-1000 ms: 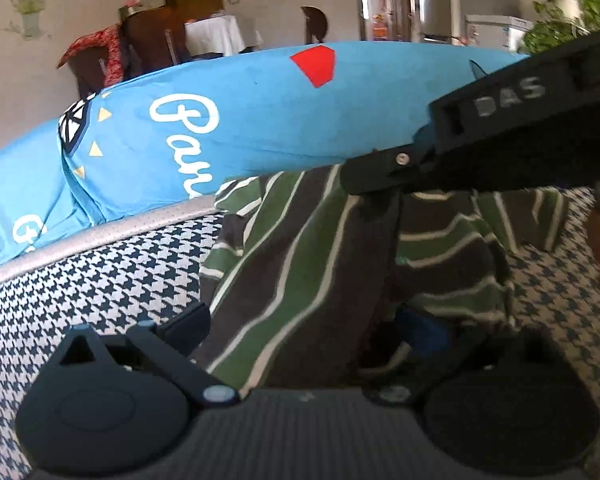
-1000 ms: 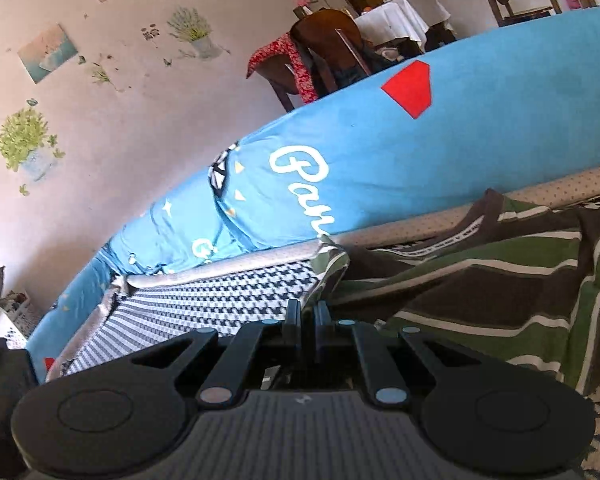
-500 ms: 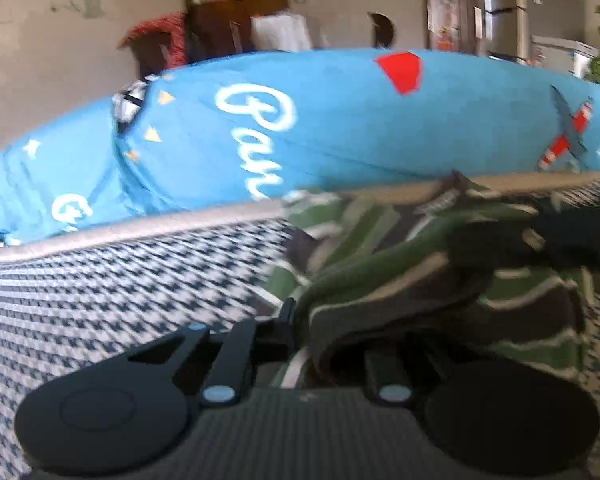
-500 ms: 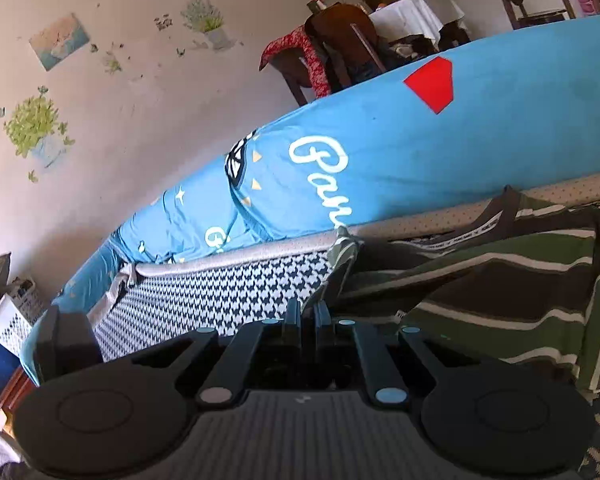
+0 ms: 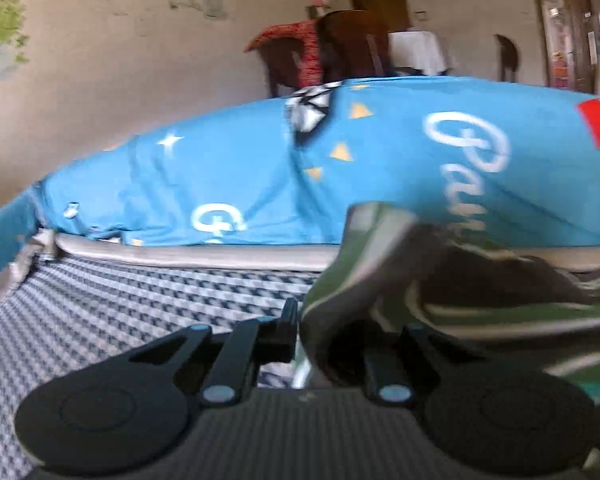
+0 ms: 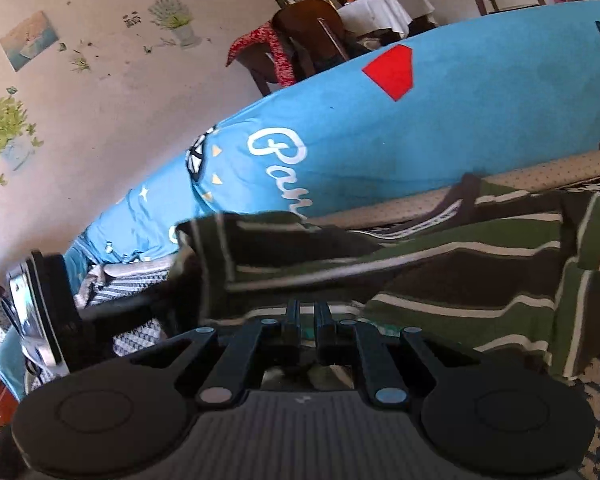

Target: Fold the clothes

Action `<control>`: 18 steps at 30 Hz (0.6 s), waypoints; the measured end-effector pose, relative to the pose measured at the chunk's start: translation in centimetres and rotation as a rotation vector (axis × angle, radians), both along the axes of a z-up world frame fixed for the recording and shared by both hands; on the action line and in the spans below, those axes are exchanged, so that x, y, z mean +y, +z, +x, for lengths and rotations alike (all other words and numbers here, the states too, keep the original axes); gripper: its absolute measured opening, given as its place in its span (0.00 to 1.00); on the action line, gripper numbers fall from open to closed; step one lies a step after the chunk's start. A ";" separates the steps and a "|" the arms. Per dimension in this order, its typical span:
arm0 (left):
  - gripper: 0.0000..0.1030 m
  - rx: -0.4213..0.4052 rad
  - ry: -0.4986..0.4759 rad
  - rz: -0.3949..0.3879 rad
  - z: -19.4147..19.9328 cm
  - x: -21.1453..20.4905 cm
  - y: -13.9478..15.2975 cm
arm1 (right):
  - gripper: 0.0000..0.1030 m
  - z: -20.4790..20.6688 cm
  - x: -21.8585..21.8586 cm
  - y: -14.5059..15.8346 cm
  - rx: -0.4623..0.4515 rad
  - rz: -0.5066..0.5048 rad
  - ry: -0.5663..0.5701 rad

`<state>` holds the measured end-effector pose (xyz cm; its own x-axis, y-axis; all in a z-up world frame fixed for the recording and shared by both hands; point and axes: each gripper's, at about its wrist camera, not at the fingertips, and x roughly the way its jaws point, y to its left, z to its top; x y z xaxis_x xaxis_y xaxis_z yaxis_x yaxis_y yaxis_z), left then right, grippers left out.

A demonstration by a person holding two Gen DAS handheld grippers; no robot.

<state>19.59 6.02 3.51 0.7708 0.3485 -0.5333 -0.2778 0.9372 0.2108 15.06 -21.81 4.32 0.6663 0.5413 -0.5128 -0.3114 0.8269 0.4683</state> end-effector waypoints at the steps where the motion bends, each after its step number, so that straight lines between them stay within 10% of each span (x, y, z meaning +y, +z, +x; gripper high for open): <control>1: 0.08 0.011 0.024 -0.006 0.4 0.7 -0.2 | 0.10 0.1 0.0 -0.1 0.003 -0.008 -0.004; 9: 0.12 0.112 0.144 -0.108 1.5 4.4 -1.2 | 0.10 0.7 -0.3 -1.1 0.037 -0.070 -0.048; 18: 0.25 0.108 0.006 -0.192 0.4 1.8 0.6 | 0.11 1.1 -1.2 -1.3 0.054 -0.107 -0.106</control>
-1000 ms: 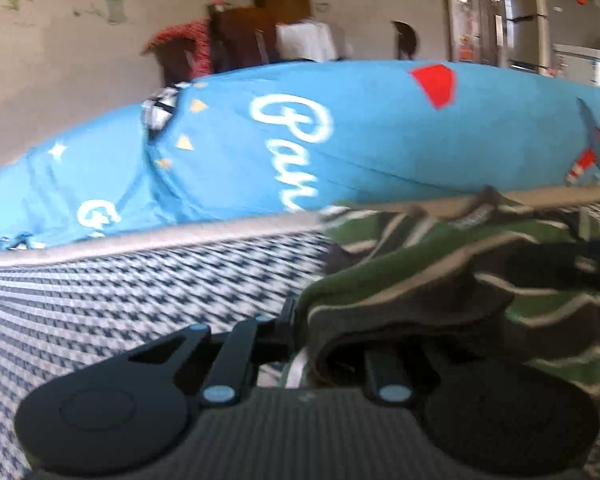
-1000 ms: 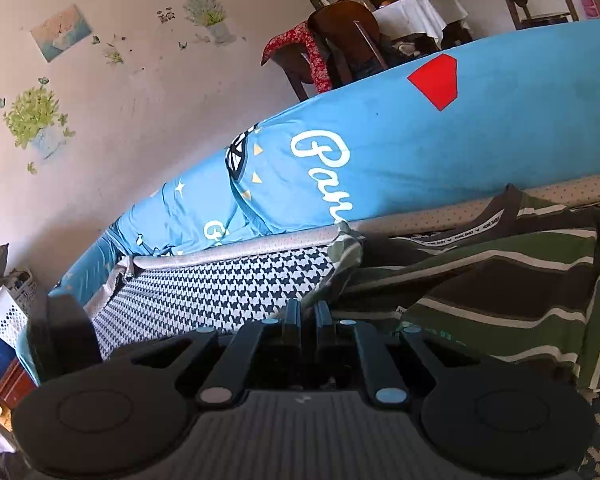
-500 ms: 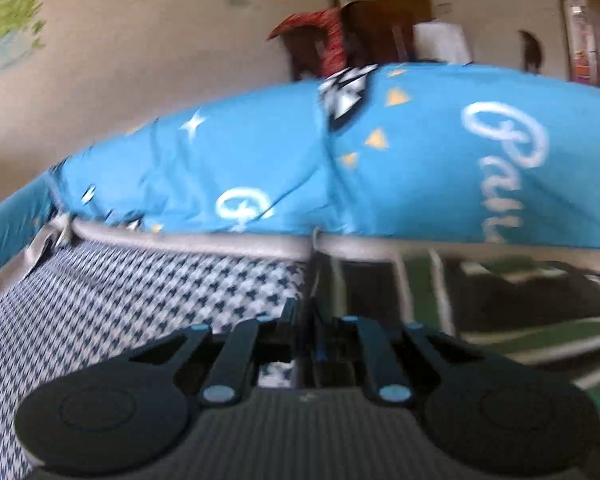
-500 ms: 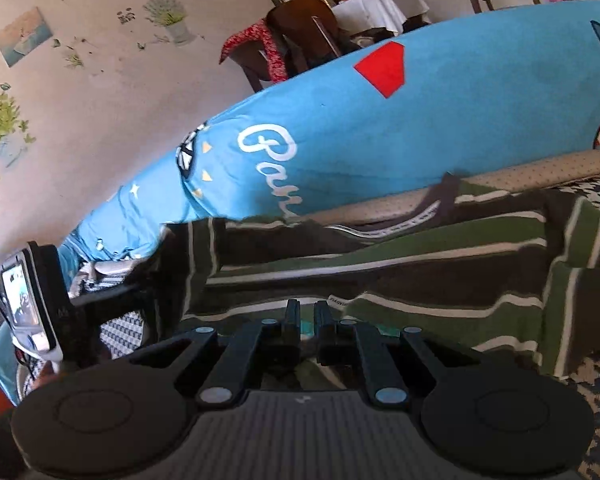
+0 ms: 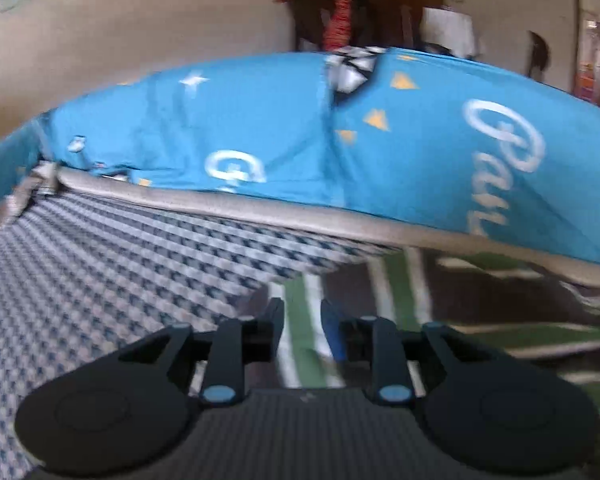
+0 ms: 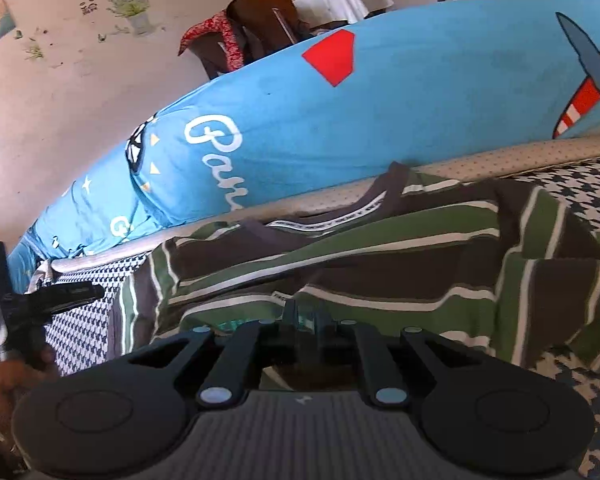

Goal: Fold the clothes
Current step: 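Release the folded shirt and lift the right gripper away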

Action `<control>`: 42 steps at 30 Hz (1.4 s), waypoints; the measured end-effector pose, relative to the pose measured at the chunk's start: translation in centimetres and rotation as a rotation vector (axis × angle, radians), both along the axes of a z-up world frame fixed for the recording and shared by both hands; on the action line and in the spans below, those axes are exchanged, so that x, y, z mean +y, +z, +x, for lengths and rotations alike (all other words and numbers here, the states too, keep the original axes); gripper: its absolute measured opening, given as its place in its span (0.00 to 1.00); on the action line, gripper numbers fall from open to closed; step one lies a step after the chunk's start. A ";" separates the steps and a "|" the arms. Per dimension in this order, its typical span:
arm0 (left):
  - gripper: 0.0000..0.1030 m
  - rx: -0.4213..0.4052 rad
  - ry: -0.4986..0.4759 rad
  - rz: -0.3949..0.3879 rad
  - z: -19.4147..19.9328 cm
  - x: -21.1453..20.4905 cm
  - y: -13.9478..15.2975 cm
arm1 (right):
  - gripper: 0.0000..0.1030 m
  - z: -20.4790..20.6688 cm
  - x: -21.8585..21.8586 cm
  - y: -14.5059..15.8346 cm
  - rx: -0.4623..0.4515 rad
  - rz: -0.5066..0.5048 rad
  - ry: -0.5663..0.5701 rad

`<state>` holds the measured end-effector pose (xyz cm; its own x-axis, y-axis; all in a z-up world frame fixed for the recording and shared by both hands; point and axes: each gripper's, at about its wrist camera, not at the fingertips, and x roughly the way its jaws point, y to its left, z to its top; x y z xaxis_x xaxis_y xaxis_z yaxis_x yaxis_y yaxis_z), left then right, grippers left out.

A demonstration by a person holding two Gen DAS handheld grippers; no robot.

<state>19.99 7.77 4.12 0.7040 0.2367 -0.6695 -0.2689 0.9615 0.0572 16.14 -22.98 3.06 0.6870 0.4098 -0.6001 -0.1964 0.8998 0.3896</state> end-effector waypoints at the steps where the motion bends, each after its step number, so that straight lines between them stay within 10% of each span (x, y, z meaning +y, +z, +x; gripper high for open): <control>1: 0.25 0.010 -0.026 -0.019 -0.1 -0.4 -0.1 | 0.11 0.0 -0.1 0.0 0.001 0.000 -0.004; 21: 0.42 0.145 -0.456 -0.041 -4.8 -9.6 -4.2 | 0.23 1.4 -4.6 0.8 -0.025 -0.161 -0.160; 35: 0.55 0.217 -0.581 0.133 -6.3 -10.4 -5.1 | 0.23 2.4 -8.1 0.1 0.088 -0.171 -0.321; 42: 0.55 0.178 -0.545 0.029 -6.5 -9.5 -4.1 | 0.34 2.5 -11.7 0.8 0.077 -0.209 -0.456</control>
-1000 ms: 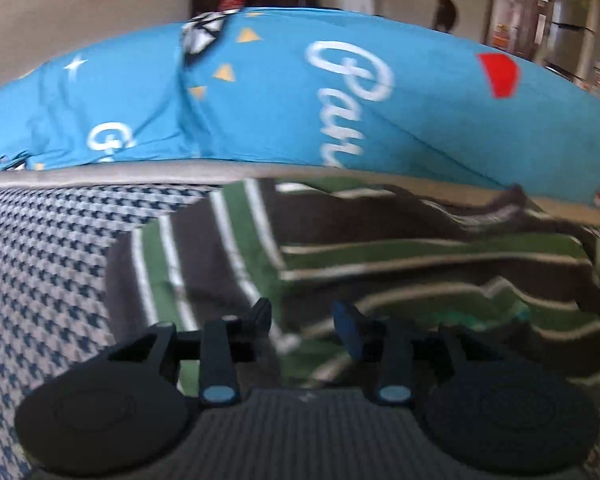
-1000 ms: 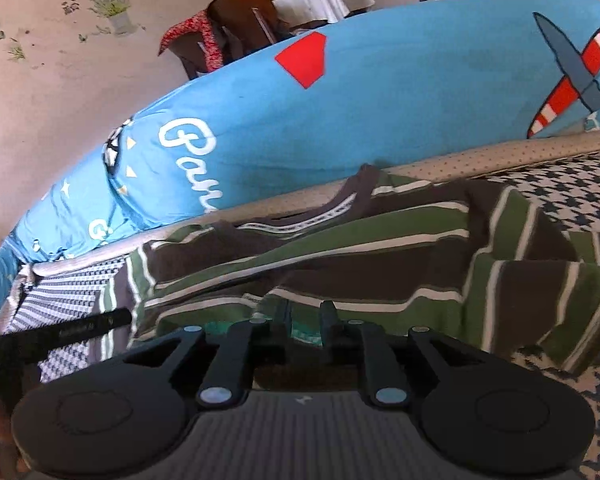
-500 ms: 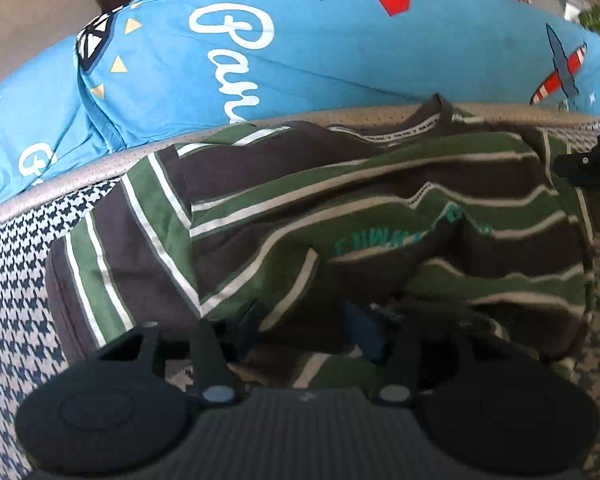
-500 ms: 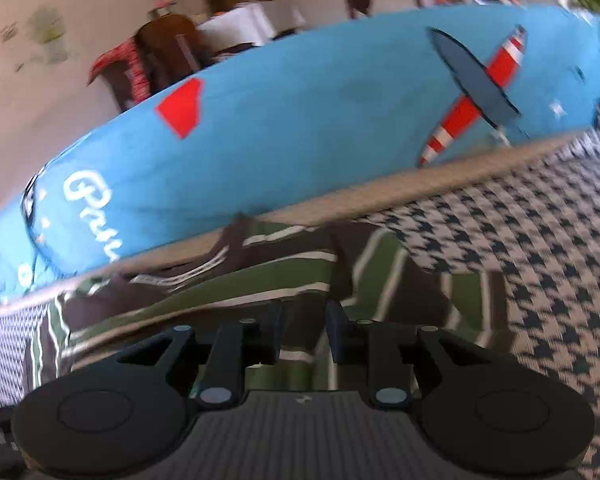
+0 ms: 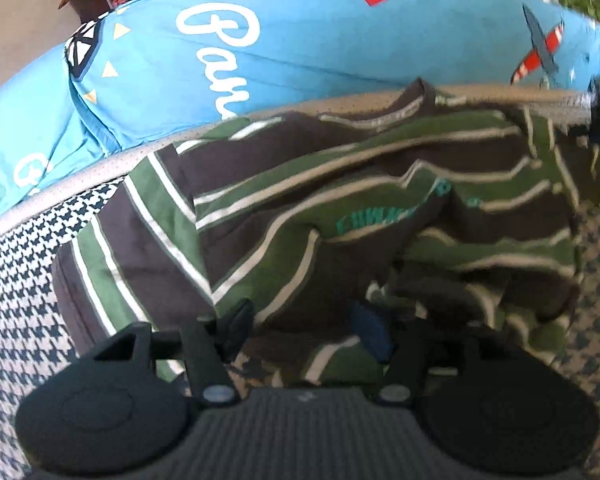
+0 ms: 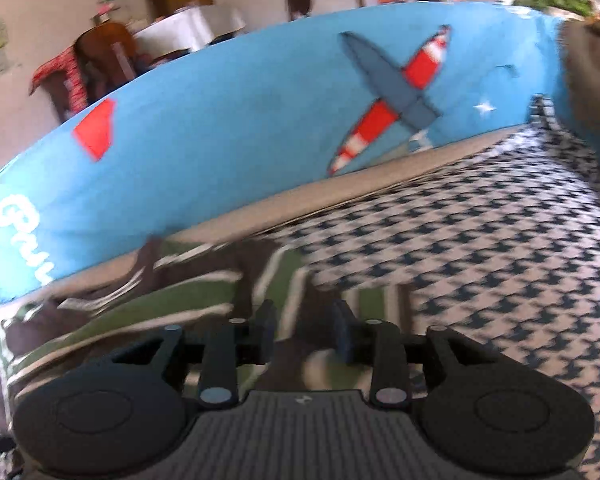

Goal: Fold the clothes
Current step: 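Release the folded shirt and lift the right gripper away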

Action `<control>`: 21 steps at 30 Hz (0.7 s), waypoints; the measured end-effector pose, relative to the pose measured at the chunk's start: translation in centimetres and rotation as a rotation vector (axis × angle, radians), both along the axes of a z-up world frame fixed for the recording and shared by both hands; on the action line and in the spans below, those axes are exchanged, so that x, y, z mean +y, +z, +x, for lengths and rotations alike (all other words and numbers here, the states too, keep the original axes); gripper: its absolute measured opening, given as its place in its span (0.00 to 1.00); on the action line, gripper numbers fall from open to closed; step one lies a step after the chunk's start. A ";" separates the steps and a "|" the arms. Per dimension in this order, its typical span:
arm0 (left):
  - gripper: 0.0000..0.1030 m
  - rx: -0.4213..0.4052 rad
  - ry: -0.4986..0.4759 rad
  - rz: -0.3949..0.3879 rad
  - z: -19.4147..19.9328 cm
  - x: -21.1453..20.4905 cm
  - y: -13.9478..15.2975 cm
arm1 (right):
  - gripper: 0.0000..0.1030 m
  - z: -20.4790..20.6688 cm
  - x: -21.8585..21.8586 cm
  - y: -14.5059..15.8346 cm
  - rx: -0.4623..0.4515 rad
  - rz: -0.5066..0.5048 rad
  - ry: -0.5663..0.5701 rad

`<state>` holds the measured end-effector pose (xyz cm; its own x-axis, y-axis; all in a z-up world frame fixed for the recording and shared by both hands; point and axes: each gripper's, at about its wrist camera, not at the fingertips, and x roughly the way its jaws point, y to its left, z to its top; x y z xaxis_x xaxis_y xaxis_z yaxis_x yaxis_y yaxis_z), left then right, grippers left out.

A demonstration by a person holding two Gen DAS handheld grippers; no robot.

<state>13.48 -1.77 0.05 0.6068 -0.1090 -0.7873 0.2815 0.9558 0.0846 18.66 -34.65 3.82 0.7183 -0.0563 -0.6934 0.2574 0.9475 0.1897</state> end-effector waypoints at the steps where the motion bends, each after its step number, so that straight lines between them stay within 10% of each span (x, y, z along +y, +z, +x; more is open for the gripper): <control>1: 0.56 -0.007 0.005 -0.022 0.0 0.0 0.3 | 0.35 0.0 -0.6 -0.1 0.008 -0.003 -0.029; 11: 0.69 -0.022 -0.037 -0.027 -0.6 -1.6 0.1 | 0.38 0.4 -1.6 -1.4 0.057 0.121 -0.066; 14: 0.69 -0.024 -0.049 -0.032 -0.9 -1.8 0.1 | 0.08 0.6 -0.6 -1.6 0.045 0.093 -0.030; 21: 0.74 -0.006 -0.068 -0.020 -1.2 -2.2 -0.5 | 0.05 -0.8 -0.3 1.4 -0.193 -0.058 -0.066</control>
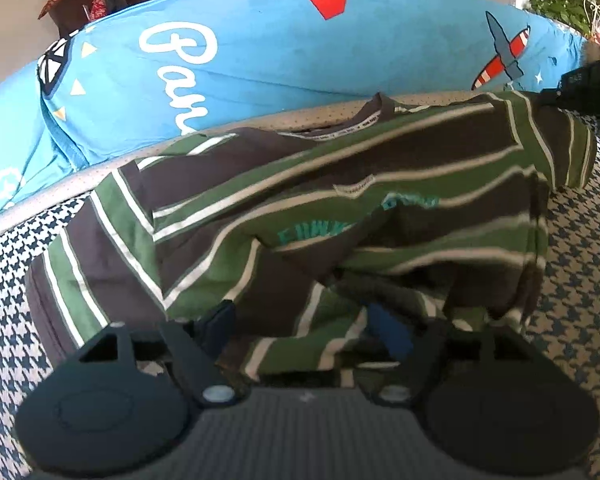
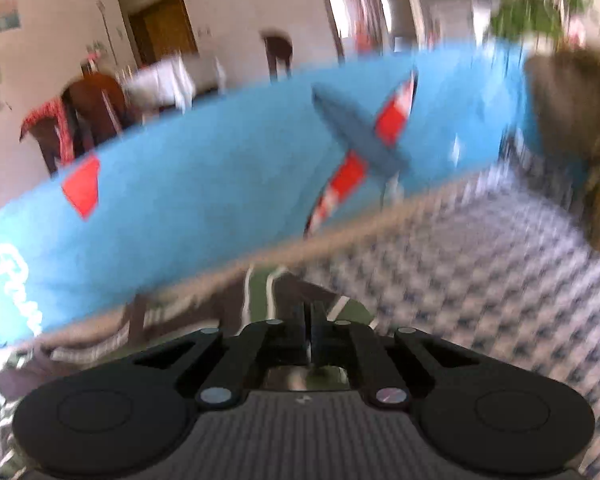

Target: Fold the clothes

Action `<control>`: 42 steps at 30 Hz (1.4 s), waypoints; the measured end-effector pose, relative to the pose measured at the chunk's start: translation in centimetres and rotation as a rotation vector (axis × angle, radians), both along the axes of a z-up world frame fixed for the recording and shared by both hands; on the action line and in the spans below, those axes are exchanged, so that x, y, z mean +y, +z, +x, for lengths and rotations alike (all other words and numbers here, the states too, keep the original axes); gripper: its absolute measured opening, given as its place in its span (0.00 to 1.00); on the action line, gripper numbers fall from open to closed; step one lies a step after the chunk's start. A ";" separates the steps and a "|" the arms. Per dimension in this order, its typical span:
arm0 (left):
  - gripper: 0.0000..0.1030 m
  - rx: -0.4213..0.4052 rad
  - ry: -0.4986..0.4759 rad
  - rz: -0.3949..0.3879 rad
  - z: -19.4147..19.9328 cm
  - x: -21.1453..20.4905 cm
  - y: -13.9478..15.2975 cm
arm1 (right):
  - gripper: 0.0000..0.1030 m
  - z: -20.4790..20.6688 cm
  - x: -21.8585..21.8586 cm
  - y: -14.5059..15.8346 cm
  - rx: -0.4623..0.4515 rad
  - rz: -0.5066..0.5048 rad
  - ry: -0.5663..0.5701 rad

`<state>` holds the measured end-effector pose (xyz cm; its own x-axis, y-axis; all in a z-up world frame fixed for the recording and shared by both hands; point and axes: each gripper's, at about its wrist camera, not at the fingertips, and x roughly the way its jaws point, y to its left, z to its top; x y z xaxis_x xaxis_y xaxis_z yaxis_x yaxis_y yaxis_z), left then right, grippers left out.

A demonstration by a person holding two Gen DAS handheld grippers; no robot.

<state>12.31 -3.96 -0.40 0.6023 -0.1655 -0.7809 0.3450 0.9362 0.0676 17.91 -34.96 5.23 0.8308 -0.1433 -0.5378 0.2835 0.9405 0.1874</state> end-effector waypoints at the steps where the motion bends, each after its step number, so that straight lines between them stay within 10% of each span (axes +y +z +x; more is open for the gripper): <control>1: 0.74 0.002 -0.002 0.004 0.0 0.0 0.0 | 0.05 0.1 -0.1 0.1 -0.010 -0.021 -0.007; 14: 0.76 0.003 -0.011 0.005 -0.1 -0.2 0.5 | 0.08 1.3 -1.9 -1.2 0.125 -0.004 -0.146; 42: 0.90 -0.007 0.321 -0.105 -5.8 6.1 2.8 | 0.28 -13.3 10.7 -2.7 0.262 0.196 0.398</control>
<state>6.53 2.15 2.40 0.6422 -0.0455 -0.7651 0.0313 0.9990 -0.0332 4.61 -24.22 2.57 0.6341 0.2809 -0.7205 -0.0277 0.9393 0.3419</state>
